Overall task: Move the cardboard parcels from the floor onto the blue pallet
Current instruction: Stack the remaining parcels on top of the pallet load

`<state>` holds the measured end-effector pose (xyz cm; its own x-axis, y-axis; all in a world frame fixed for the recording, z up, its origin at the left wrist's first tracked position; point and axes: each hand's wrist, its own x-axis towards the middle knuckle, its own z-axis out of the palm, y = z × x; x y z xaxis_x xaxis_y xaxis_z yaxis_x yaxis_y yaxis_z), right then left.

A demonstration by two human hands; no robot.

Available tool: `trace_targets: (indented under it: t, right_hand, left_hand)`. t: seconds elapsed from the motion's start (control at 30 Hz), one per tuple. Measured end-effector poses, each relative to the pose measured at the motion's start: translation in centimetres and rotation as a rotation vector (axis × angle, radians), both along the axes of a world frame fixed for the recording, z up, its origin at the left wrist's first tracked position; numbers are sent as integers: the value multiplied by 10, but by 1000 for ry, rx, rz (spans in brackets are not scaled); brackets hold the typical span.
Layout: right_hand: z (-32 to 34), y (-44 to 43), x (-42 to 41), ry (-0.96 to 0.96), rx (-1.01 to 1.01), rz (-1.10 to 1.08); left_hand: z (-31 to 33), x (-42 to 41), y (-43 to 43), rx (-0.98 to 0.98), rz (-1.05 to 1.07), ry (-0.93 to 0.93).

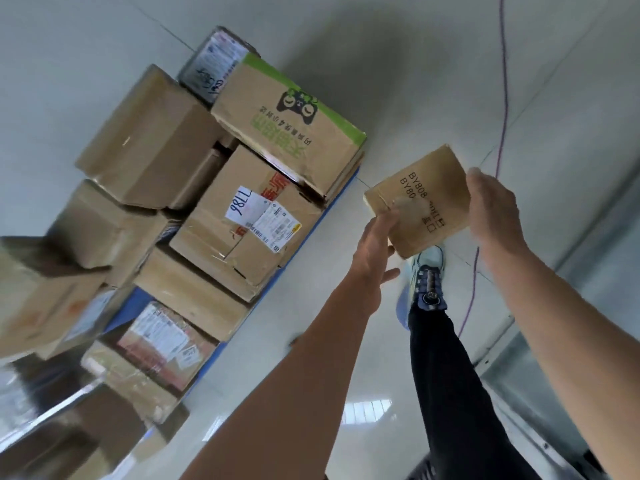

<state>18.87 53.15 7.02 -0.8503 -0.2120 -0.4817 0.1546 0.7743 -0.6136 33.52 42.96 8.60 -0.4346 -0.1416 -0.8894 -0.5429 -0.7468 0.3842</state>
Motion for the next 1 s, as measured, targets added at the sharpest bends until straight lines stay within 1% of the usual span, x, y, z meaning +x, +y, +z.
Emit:
trace_targets:
  t: [0.13,0.23,0.3,0.47,0.63,0.77,0.87,1.0]
  right_hand:
    - [34,6,55,26,-14,-20]
    - [54,4,91,43,14,49]
    - [64,1,114,35,30,118]
    - [78,-5,166,-34,70,163]
    - [83,-14,216,-81,93,293]
    - [79,-29,256,-146,95,426]
    - [74,-50,285,-204,79,530]
    - [59,-87,309,-309,71,658]
  left_hand:
    - [33,53,-4,-23,6,29]
    - [50,92,-3,-39,55,42]
    - [56,120,1,-54,108,31]
    - [68,187,22,-92,214,-22]
    - [77,252,41,-95,375,-100]
    - [74,304,46,-138,463,-181]
    - [69,339,32,-167,514,-234]
    - [60,373,2,-214,585,-255]
